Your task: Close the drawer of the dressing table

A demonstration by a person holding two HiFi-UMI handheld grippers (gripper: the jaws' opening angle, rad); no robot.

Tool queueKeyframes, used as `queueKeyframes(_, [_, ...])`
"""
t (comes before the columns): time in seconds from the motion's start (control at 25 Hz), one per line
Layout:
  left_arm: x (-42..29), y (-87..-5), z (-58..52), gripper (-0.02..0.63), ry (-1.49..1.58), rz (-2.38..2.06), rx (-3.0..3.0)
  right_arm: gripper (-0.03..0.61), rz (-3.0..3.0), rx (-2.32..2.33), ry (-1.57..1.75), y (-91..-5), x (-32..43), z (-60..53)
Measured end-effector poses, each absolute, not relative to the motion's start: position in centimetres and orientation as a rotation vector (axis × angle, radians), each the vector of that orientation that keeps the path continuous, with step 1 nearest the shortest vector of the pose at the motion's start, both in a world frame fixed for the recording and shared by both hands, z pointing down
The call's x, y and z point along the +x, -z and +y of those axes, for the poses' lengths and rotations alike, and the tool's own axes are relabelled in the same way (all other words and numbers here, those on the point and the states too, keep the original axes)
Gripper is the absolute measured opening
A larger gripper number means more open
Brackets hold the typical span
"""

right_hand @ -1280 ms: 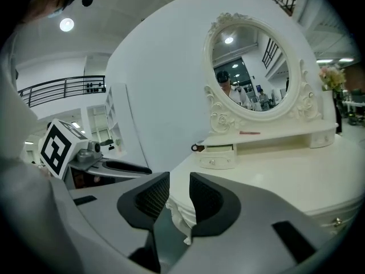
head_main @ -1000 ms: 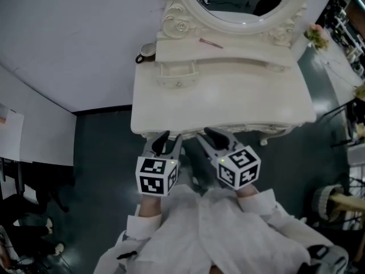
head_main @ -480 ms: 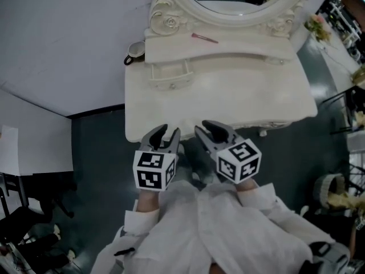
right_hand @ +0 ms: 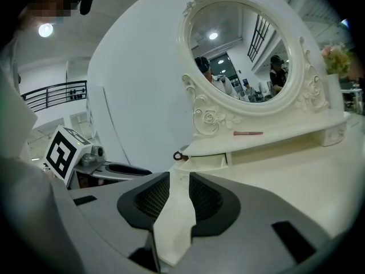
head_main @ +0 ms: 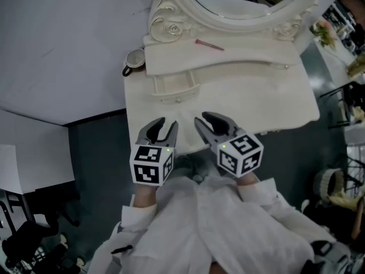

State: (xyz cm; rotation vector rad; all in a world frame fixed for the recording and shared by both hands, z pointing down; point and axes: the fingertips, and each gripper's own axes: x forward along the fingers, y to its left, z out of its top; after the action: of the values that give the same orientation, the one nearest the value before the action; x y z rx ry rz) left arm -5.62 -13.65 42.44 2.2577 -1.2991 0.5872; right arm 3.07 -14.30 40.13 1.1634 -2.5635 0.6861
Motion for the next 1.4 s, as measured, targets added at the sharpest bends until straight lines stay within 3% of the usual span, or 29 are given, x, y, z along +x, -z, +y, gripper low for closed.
queueKeyframes(0.56, [-9.1, -42.1, -21.3, 0.126, -0.593, -1.225, 2.329, 0.1, -2.552, 1.229, -0.677, -39.7, -0.7, -21.2])
queueKeyframes(1.4, [-9.3, -44.8, -22.0, 0.126, -0.638, -1.207, 2.277, 0.1, -2.491, 1.166, -0.699, -41.8, 0.1, -23.2])
